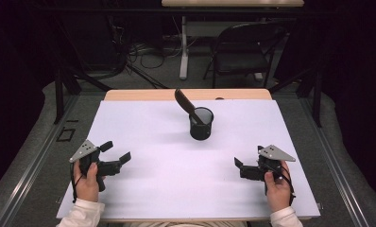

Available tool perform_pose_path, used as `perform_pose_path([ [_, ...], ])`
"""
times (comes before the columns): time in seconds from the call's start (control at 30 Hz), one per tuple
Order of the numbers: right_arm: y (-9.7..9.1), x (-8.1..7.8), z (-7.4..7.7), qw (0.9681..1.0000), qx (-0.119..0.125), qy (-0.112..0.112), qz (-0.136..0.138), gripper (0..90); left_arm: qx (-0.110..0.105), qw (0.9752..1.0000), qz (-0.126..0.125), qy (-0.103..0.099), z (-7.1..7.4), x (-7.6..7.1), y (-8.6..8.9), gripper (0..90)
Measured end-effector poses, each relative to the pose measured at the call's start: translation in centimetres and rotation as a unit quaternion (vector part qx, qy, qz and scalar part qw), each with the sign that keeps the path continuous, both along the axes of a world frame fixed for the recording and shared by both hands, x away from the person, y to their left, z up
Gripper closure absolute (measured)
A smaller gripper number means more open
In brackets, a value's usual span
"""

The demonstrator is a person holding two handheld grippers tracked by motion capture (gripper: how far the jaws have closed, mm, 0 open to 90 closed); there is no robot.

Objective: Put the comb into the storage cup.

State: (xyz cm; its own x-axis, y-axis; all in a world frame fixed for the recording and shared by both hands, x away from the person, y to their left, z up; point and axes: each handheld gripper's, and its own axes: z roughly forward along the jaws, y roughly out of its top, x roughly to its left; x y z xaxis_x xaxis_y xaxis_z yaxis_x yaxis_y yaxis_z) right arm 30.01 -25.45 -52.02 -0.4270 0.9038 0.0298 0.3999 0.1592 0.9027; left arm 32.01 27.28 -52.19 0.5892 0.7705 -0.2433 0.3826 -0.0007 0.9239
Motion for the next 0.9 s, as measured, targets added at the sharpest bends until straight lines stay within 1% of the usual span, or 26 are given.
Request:
perform_pose_path([
  [0.13, -0.25, 0.15, -0.13, 1.0000, 0.001, 0.001, -0.004, 1.0, 0.000, 1.0000, 0.000, 0.001, -0.07, -0.01, 0.07, 1.8],
  [0.2, -0.35, 0.17, -0.15, 1.0000, 0.003, 0.006, -0.006, 1.0, 0.000, 1.0000, 0.000, 0.000, -0.12, 0.01, 0.04, 1.8],
  [0.33, -0.51, 0.28, -0.28, 0.9999, 0.007, 0.002, -0.008, 1.0, 0.002, 1.0000, 0.000, 0.001, -0.24, 0.04, -0.08, 1.8],
  [0.37, -0.58, 0.27, -0.27, 0.9999, 0.006, 0.008, -0.007, 1.0, 0.004, 1.0000, -0.002, 0.001, -0.26, 0.06, -0.08, 1.8],
  [0.43, -0.61, 0.35, -0.39, 0.9999, 0.008, 0.007, -0.009, 1.0, 0.006, 1.0000, -0.003, 0.002, -0.32, 0.09, -0.15, 1.8],
  [0.53, -0.75, 0.40, -0.44, 0.9998, 0.010, 0.013, -0.010, 1.0, 0.007, 1.0000, -0.004, 0.002, -0.39, 0.10, -0.27, 1.8],
  [0.57, -0.76, 0.48, -0.52, 0.9999, 0.012, 0.007, -0.010, 1.0, 0.008, 1.0000, -0.004, 0.003, -0.39, 0.10, -0.29, 1.8],
  [0.9, -1.02, 0.58, -0.59, 0.9997, 0.014, 0.013, -0.016, 1.0, 0.012, 0.9999, -0.007, 0.005, -0.48, 0.08, -0.40, 1.8],
])
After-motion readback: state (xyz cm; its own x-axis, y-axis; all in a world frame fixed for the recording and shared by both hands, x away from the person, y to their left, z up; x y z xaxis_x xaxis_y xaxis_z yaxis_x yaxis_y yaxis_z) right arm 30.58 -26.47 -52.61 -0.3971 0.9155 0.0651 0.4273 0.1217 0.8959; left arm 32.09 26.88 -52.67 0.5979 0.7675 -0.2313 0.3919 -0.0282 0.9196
